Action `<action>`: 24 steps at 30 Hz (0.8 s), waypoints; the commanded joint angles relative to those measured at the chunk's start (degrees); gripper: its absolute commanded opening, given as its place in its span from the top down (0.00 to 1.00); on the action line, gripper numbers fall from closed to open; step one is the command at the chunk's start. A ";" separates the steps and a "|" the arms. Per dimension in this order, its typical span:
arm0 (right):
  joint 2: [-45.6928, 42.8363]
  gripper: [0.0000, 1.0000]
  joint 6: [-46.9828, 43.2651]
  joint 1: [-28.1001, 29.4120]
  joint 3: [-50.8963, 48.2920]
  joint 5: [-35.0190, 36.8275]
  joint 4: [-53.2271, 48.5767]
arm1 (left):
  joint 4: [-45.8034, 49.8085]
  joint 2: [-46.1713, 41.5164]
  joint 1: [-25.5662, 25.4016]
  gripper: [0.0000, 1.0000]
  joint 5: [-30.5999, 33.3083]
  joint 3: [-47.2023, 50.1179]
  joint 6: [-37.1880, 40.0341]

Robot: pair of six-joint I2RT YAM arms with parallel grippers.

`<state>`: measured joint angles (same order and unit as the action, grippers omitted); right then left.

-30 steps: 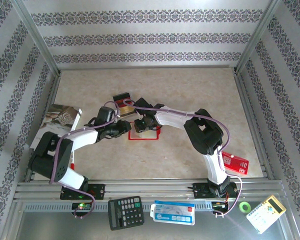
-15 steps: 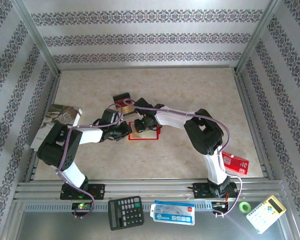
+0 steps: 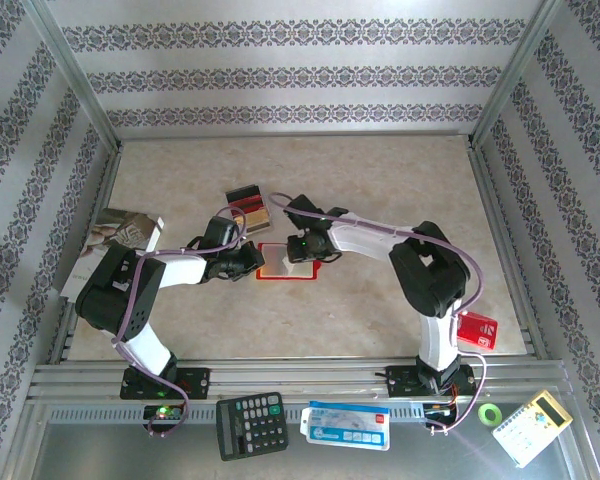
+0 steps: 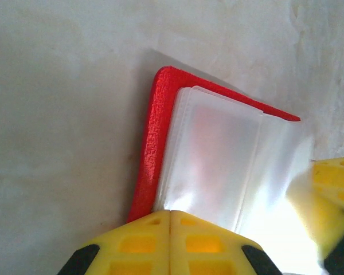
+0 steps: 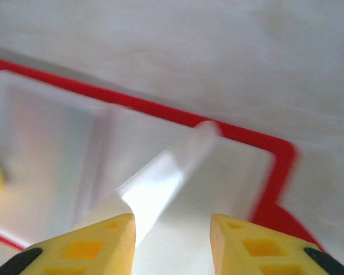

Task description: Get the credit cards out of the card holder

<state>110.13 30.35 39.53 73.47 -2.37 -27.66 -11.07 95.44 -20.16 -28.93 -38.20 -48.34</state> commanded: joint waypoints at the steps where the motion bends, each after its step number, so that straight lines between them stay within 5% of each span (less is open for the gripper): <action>1: -4.61 0.60 3.49 -2.14 -4.22 1.25 2.10 | 2.97 0.31 -0.58 0.93 0.57 -1.09 1.52; 11: -17.00 0.51 5.64 -5.20 -11.24 2.08 9.60 | 10.44 -2.31 -5.08 0.80 2.53 -8.10 6.30; 24: -19.84 0.48 7.64 -5.87 -14.94 0.64 12.94 | 7.95 6.26 -10.61 0.78 1.77 -15.17 5.45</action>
<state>91.48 36.77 33.87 59.33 -1.80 -16.08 -3.38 101.08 -30.04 -27.00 -52.18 -43.68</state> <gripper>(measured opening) 0.519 0.225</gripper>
